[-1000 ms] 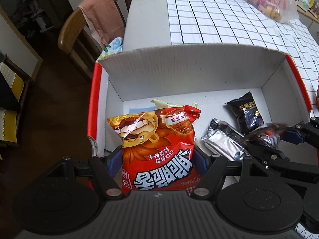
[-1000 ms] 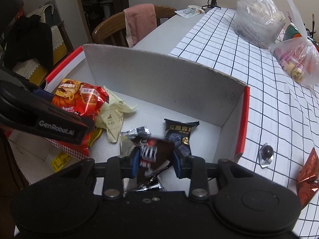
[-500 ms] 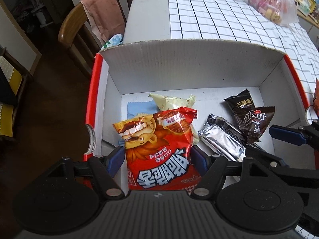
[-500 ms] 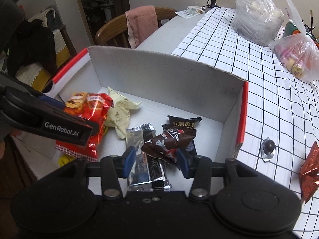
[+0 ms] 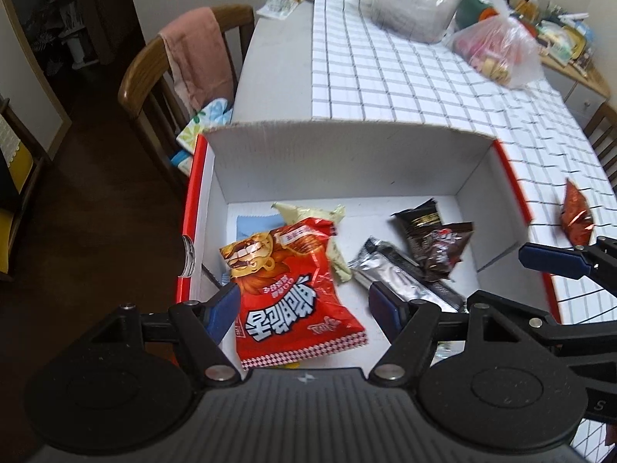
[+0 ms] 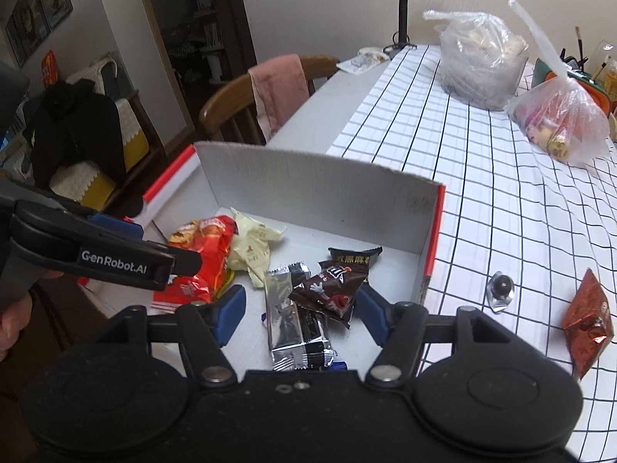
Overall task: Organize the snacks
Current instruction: 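Open both grippers to release the packets inside the box, then move both grippers back toward the brown Oreo bag and silver-wrapped chocolate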
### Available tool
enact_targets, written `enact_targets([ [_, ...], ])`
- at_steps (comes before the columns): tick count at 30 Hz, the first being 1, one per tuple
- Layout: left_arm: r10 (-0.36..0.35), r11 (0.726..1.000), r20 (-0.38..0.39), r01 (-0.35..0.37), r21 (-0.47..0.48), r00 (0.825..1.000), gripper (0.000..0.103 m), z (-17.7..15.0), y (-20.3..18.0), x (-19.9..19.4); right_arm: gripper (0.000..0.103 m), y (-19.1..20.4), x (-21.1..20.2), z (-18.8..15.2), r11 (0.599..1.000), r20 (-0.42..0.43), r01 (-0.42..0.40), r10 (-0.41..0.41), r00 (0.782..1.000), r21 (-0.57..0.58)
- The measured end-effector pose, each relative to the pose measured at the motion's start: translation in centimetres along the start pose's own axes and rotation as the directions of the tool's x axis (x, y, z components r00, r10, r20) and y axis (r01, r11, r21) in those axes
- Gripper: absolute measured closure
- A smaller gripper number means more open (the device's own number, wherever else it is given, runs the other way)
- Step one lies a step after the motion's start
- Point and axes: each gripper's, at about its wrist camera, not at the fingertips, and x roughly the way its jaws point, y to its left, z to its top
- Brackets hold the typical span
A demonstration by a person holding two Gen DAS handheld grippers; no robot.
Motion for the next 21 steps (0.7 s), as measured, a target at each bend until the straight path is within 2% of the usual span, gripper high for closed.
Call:
enact_targets([
  [5,-0.034,0.999,0.057,0.034,0.004,0.998,0.030,-0.4,-0.9,-2.4,0.027,-0.4,-2.6,-0.2,1.000,0.053,-0.015,0.015,0.998,0.011],
  [10,-0.072,0.997,0.124,0.071,0.017,0.990,0.023,-0.8,-2.7,-4.9,0.020,-1.6,-5.3,-0.6,0.999,0.103,-0.027,0.024,0.994,0.022],
  [21,-0.164,0.986,0.192,0.162,0.025,0.968,0.015,-1.1,-8.7,-7.1,0.004,-7.9,-10.9,-2.7,0.998,0.181,-0.015,0.002,0.983,0.068],
])
